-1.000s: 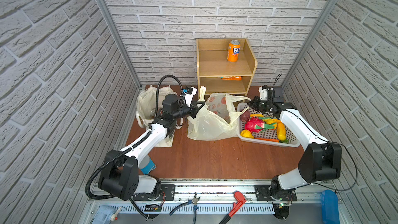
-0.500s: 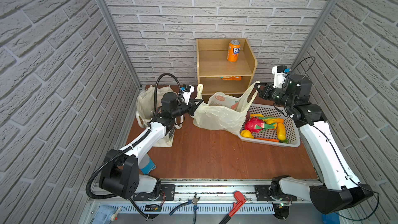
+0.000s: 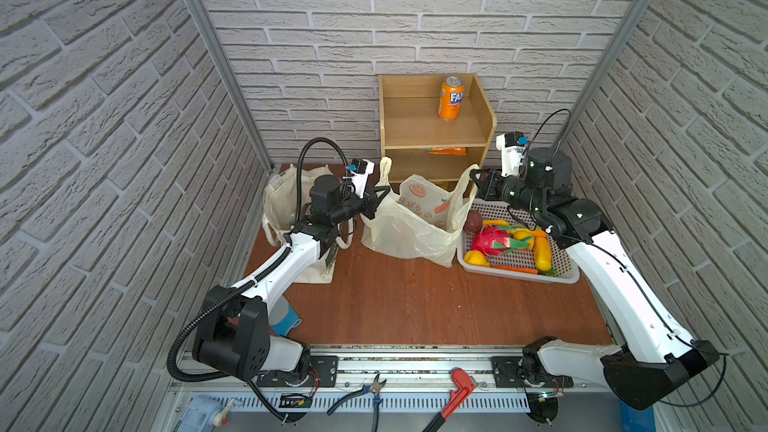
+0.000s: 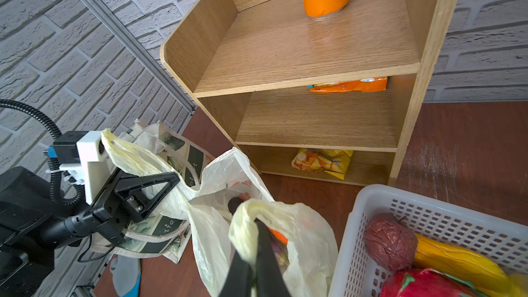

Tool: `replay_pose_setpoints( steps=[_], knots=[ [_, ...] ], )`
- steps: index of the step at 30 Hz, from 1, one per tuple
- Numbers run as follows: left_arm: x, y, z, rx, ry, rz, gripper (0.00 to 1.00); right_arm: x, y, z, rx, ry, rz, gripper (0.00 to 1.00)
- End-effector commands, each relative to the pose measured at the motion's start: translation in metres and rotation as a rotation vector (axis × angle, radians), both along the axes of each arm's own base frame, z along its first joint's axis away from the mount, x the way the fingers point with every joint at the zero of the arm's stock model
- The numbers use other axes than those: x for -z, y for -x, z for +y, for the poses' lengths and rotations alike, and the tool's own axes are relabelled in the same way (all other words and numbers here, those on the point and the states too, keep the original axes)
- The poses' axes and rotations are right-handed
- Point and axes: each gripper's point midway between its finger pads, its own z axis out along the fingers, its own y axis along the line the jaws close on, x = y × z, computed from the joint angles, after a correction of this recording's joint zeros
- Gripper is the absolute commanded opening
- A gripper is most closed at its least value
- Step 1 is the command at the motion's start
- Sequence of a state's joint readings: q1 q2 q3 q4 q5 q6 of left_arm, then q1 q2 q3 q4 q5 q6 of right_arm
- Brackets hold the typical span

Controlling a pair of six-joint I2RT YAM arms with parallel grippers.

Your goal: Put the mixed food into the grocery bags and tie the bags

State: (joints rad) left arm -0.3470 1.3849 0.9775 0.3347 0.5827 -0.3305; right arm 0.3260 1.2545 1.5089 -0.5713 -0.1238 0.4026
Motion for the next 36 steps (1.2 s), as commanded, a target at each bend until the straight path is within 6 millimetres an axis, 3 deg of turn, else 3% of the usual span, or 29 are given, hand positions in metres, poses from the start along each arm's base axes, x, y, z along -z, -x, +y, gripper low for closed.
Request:
replay_pose_setpoints(
  steps=[1,5,14,18,21,25,31,36],
  knots=[
    [-0.004,-0.005,0.002,-0.010,0.024,-0.048,0.00,-0.017,-0.002,0.000,0.020,0.018,-0.079,0.06],
    [0.002,-0.004,0.003,-0.014,0.029,-0.039,0.00,-0.030,0.001,-0.002,0.039,0.031,-0.111,0.06],
    [0.016,-0.015,0.016,-0.128,0.033,0.016,0.00,-0.012,-0.006,0.005,0.023,0.038,-0.075,0.09],
    [0.017,-0.010,0.014,-0.103,0.024,0.016,0.00,-0.010,-0.005,0.007,0.011,0.034,-0.071,0.14],
    [0.016,-0.002,0.007,-0.039,0.018,0.000,0.00,-0.012,-0.004,0.013,-0.019,0.019,-0.075,0.23],
    [0.019,0.003,0.005,-0.011,0.007,0.003,0.00,-0.016,-0.002,0.020,-0.062,0.008,-0.083,0.48],
    [0.016,0.007,0.004,0.004,0.004,-0.002,0.00,-0.039,0.010,0.017,-0.103,0.048,-0.167,0.73],
    [0.015,0.010,0.006,0.006,-0.002,-0.002,0.00,-0.047,0.022,-0.001,-0.092,0.077,-0.220,0.82]
  ],
)
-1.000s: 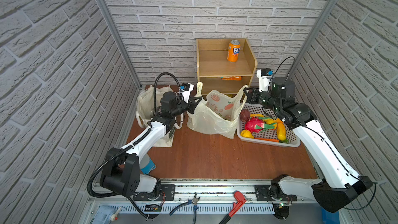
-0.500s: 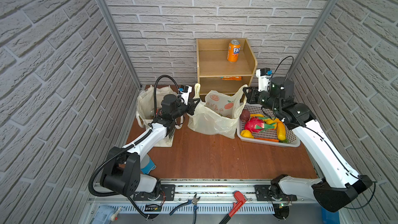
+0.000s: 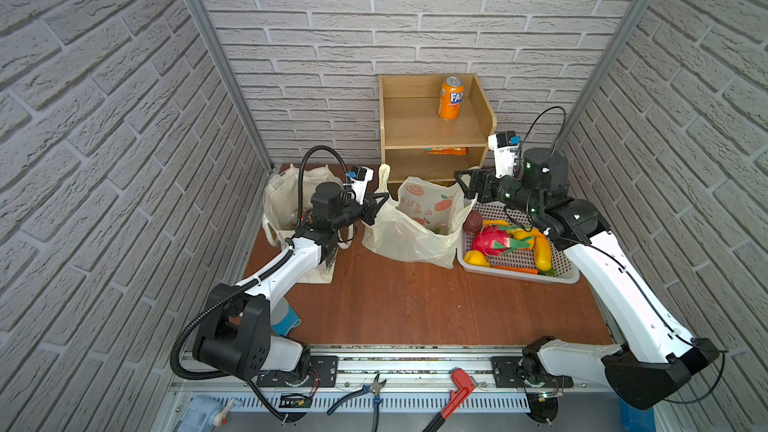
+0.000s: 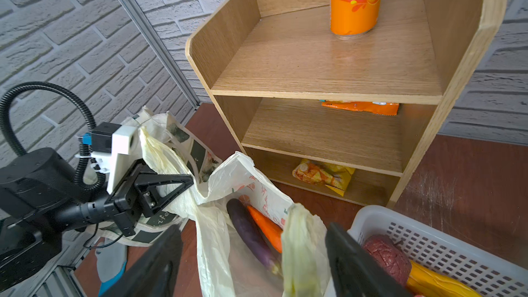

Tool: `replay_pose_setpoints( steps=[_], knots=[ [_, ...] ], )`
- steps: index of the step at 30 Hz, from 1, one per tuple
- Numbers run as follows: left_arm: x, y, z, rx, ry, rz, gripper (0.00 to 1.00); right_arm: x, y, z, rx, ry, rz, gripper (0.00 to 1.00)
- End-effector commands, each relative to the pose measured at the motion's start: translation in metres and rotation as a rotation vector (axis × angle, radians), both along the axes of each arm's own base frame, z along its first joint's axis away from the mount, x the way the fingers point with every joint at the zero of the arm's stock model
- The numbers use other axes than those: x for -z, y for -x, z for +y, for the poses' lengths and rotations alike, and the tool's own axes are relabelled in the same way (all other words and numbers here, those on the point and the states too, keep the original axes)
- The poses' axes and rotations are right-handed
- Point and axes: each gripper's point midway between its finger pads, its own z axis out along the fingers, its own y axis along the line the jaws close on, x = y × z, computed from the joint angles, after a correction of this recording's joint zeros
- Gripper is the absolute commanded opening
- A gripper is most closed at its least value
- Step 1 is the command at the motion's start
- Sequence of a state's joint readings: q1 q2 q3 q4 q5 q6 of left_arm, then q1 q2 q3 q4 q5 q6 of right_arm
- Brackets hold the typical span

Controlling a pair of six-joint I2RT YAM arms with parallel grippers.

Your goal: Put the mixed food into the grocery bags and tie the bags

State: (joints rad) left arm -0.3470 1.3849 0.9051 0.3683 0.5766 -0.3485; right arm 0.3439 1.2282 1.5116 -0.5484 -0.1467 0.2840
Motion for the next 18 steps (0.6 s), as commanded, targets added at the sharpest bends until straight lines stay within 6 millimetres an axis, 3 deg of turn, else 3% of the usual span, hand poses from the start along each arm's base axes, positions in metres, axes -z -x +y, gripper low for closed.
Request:
replay_pose_setpoints(
  steps=[1,4,9,13,18],
  knots=[
    [-0.011,0.007,0.004,0.015,0.000,-0.052,0.00,-0.027,0.015,-0.014,-0.009,0.003,-0.120,0.82],
    [-0.010,0.009,0.006,0.013,-0.003,-0.050,0.00,-0.017,0.021,-0.030,0.021,0.005,-0.115,0.82],
    [-0.010,0.010,0.008,0.016,-0.001,-0.050,0.00,0.025,0.032,-0.051,0.080,0.003,-0.052,0.81],
    [-0.015,0.010,0.011,0.011,0.002,-0.060,0.00,0.068,0.047,-0.049,0.041,0.001,0.011,0.76],
    [-0.020,0.013,0.014,0.011,0.005,-0.068,0.00,0.109,0.061,-0.037,-0.040,-0.021,0.065,0.60]
  ],
)
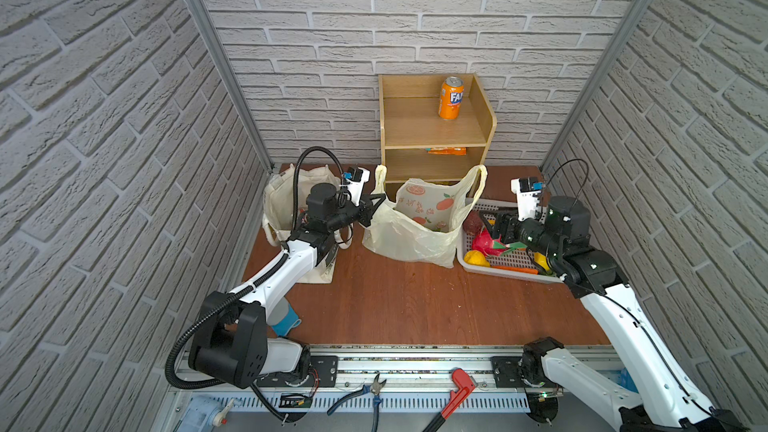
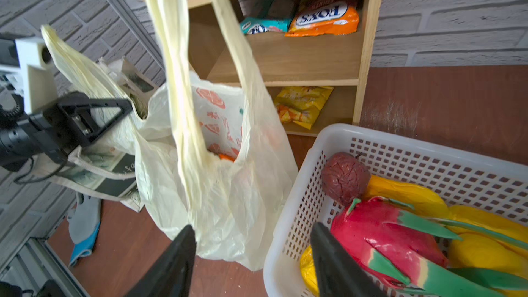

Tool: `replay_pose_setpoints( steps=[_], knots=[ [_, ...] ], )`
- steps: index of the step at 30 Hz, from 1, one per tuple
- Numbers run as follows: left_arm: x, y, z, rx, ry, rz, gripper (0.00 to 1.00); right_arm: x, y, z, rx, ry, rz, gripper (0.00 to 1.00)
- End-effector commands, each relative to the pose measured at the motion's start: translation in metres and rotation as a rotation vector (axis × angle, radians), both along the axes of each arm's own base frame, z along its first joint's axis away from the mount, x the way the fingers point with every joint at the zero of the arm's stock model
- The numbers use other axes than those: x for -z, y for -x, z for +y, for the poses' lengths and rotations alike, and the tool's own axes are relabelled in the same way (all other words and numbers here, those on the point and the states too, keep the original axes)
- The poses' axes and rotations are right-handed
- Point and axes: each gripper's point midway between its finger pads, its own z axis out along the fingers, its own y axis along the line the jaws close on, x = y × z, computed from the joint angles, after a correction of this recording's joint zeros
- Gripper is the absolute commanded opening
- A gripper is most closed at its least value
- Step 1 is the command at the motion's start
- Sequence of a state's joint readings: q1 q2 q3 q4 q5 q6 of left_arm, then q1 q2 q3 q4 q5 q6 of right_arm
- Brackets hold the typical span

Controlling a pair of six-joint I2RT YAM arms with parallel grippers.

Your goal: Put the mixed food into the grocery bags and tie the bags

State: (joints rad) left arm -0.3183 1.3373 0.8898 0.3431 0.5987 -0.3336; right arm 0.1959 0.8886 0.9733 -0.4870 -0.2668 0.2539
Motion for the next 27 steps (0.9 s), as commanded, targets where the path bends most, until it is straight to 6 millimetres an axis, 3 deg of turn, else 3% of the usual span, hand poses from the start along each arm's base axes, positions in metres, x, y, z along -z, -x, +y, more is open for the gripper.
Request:
replay_pose_setpoints(
  steps=[1,6,14,21,27],
  knots=[
    [-0.014,0.007,0.003,0.017,0.007,-0.052,0.00,-0.003,0.003,0.013,-0.078,-0.044,-0.058,0.57],
    [-0.014,0.006,0.002,0.028,0.009,-0.049,0.00,0.016,-0.007,0.026,-0.134,-0.081,-0.013,0.55],
    [-0.011,0.005,0.000,0.040,0.012,-0.039,0.00,0.009,-0.037,0.054,-0.245,-0.161,0.013,0.56],
    [-0.009,0.005,-0.001,0.050,0.014,-0.031,0.00,-0.006,-0.077,0.058,-0.218,-0.178,-0.017,0.35],
    [-0.007,0.007,-0.001,0.054,0.010,-0.026,0.00,-0.009,-0.099,0.065,-0.212,-0.228,-0.023,0.32]
  ],
)
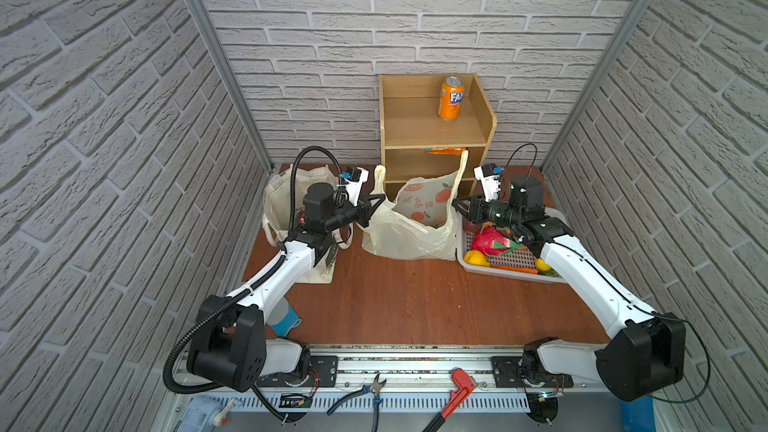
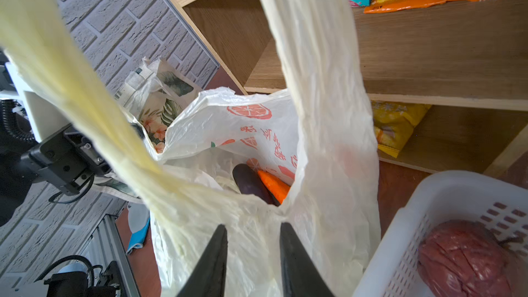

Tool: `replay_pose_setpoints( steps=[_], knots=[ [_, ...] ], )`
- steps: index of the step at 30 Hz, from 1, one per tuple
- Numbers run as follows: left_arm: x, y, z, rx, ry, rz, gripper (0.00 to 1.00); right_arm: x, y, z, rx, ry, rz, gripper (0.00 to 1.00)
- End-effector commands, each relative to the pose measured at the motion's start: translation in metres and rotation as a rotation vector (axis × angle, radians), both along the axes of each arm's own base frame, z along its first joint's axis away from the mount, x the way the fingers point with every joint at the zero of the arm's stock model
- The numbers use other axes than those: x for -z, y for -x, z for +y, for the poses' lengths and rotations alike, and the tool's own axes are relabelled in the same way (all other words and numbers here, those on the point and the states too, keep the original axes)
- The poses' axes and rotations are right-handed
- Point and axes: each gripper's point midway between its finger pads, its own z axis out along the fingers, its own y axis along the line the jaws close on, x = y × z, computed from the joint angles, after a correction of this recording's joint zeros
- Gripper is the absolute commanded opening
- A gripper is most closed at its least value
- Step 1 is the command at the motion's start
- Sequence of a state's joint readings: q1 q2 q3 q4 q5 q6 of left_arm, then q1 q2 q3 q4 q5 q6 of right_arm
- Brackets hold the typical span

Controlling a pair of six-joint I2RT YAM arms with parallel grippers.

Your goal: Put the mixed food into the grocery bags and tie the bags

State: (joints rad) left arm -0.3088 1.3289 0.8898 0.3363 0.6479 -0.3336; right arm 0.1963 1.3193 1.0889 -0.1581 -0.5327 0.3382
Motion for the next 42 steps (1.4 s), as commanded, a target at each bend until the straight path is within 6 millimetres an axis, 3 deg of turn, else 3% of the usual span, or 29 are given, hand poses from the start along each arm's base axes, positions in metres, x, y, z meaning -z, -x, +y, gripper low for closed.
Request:
replay_pose_setpoints(
  steps=[1,7,14,20,24,30,42],
  knots=[
    [-0.004,0.001,0.000,0.014,0.001,-0.026,0.00,-0.024,-0.011,0.004,-0.001,-0.055,-0.072,0.32],
    [-0.005,0.003,0.000,0.016,0.002,-0.026,0.00,-0.026,0.004,-0.004,0.007,0.007,-0.075,0.38],
    [-0.006,0.004,-0.001,0.029,0.004,-0.026,0.00,-0.034,0.038,-0.035,0.087,0.141,-0.135,0.70],
    [-0.007,0.004,-0.002,0.039,0.005,-0.024,0.00,-0.026,0.050,-0.044,0.082,0.182,-0.156,0.79],
    [-0.009,0.005,-0.003,0.043,0.010,-0.025,0.00,-0.020,0.044,-0.050,0.111,0.164,-0.152,0.80],
    [-0.010,0.007,-0.004,0.063,0.011,-0.022,0.00,-0.012,0.028,-0.044,0.088,0.118,-0.168,0.82],
    [-0.011,0.009,-0.008,0.096,0.012,-0.009,0.00,-0.025,-0.017,-0.017,-0.010,-0.002,-0.185,0.82]
  ],
)
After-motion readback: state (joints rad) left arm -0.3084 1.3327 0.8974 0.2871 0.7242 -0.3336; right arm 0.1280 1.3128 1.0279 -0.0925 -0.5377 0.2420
